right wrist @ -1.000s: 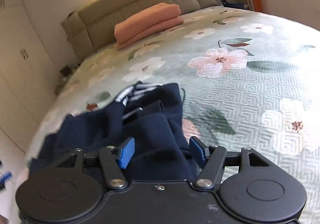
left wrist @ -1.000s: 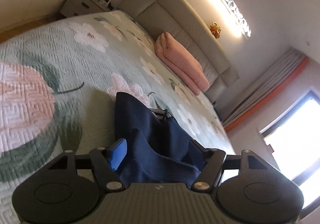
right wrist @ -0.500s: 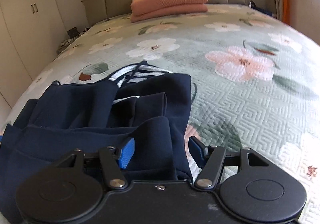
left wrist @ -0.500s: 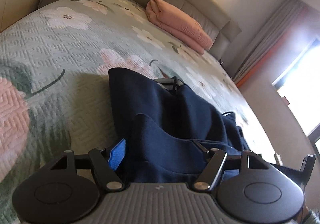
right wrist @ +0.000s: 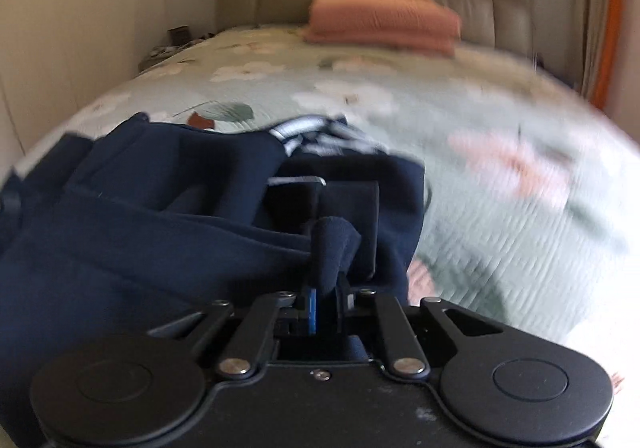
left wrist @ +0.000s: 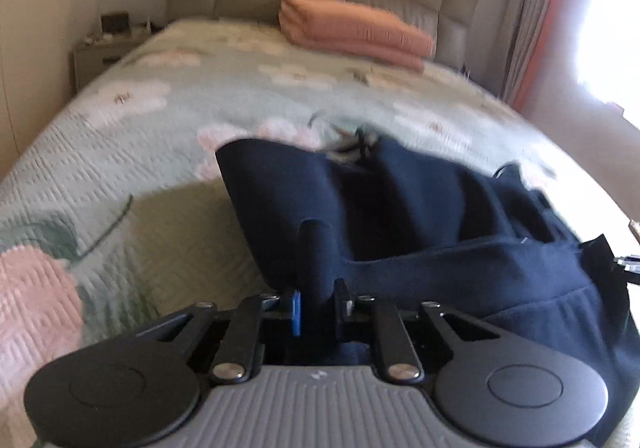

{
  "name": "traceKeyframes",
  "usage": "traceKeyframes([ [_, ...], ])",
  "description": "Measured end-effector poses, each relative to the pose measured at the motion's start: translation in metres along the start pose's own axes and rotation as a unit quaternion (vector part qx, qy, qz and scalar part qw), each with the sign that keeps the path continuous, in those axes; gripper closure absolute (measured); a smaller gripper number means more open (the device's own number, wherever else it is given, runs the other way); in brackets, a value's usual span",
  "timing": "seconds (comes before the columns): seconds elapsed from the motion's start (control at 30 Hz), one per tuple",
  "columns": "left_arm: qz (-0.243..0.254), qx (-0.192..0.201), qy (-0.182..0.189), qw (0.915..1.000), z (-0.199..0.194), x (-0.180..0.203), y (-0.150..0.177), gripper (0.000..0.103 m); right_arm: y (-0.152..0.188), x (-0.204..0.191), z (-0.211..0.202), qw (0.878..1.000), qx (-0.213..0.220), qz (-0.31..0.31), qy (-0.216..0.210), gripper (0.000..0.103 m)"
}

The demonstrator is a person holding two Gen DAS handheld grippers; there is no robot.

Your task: Fold large clothes

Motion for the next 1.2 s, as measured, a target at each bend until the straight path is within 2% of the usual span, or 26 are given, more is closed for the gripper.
traceKeyframes([
  [0.17,-0.012,0.046,0.029,0.9985,-0.038,0.004,-0.008,0.091,-0.009,-0.008,-0.046,0.996,0.062,-0.039,0.054,0.095],
  [0.23,0.0,0.064,0.024,0.9976,-0.054,0.011,-0.014,0.091,-0.017,-0.009,-0.058,0.994,0.078,-0.047,0.059,0.095],
  [0.37,-0.011,0.082,0.046,0.9955,-0.068,0.017,-0.026,0.092,-0.027,-0.013,-0.067,0.991,0.096,-0.057,0.069,0.095],
  [0.57,-0.026,0.107,0.048,0.9928,-0.054,0.026,-0.066,0.096,-0.052,-0.014,-0.057,0.982,0.116,-0.081,0.123,0.095],
  [0.67,-0.036,0.136,0.049,0.9889,-0.045,0.031,-0.098,0.096,-0.081,-0.007,-0.05,0.973,0.14,-0.091,0.159,0.095],
  [0.77,-0.018,0.168,0.028,0.9853,-0.026,0.041,-0.13,0.096,-0.115,0.006,-0.027,0.966,0.149,-0.091,0.189,0.095],
  [0.87,-0.021,0.165,0.008,0.986,0.015,0.043,-0.155,0.096,-0.139,0.018,0.023,0.967,0.124,-0.081,0.208,0.095],
  [0.97,-0.021,0.143,-0.029,0.9891,0.071,0.036,-0.156,0.096,-0.143,0.028,0.09,0.976,0.074,-0.061,0.197,0.095],
  [1.1,-0.034,0.08,-0.087,0.9924,0.134,0.014,-0.131,0.096,-0.119,0.024,0.167,0.984,-0.011,-0.062,0.168,0.095],
  [1.17,-0.043,0.051,-0.107,0.992,0.152,0.004,-0.117,0.096,-0.1,0.019,0.191,0.982,-0.042,-0.072,0.167,0.088],
  [1.2,-0.049,0.042,-0.114,0.9914,0.158,0.0,-0.113,0.095,-0.093,0.017,0.197,0.981,-0.046,-0.075,0.171,0.088],
])
Point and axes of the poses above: each gripper's, at about its wrist camera, not at the fingertips, and z roughly the way its jaws point, x to its right, y to its underside, the point moved 1 cm from there along z, roughly the way its jaws point, and after that the axes turned 11 degrees about -z, right-handed, at the moved point
